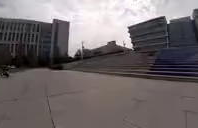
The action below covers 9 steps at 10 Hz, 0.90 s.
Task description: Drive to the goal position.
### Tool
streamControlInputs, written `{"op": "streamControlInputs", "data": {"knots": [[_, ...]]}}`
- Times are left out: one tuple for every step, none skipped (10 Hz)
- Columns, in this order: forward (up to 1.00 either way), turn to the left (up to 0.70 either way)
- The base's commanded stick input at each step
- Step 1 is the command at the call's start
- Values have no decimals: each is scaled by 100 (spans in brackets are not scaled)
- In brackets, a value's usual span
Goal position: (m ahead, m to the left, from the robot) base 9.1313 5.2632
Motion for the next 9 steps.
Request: {"op": "streamControlInputs", "data": {"knots": [[66,33],[66,27],[66,13],[66,0],[66,0],[66,0],[66,0],[66,0],[66,0]]}}
